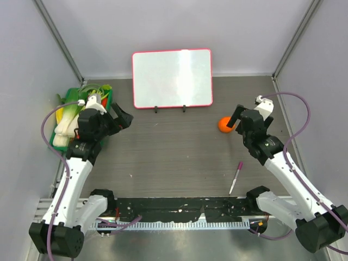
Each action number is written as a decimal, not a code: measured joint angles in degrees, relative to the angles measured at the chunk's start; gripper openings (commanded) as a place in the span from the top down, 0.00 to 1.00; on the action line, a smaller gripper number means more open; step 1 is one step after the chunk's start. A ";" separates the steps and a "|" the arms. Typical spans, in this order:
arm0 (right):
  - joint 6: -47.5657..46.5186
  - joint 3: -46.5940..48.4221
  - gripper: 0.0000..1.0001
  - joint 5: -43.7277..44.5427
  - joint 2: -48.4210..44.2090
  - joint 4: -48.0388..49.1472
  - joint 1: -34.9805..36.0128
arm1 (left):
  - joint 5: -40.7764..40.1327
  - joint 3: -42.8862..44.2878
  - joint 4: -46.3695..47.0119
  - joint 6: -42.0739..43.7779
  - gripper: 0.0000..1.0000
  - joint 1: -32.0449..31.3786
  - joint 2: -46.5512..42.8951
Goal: Write a sentence on the whiteboard
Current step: Pick up the whiteboard marker from the center of the board, then pass from the right arm to the left, then pass from the left arm to the right
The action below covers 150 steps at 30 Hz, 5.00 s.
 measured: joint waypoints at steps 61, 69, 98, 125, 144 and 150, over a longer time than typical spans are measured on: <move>15.39 -7.82 0.99 -32.28 8.61 -17.88 -1.88 | 20.00 -3.67 0.59 -1.01 0.00 0.00 7.02; 8.41 6.40 0.99 -38.80 6.71 -7.26 1.11 | 28.81 -3.67 9.40 -8.09 0.03 -1.22 7.06; 14.62 15.04 0.99 -48.76 17.31 20.06 10.51 | 27.10 4.15 31.01 -17.44 0.52 -27.58 22.23; 15.19 15.04 0.09 -51.84 15.87 21.16 8.85 | 24.72 3.50 24.46 -12.07 1.00 -28.11 18.40; 21.46 14.62 0.38 -81.09 15.19 34.14 0.61 | 34.56 16.20 7.76 4.33 1.00 -28.11 17.75; 22.32 14.62 0.52 -83.71 18.47 35.06 1.99 | 36.81 16.20 7.82 4.76 1.00 -28.11 17.75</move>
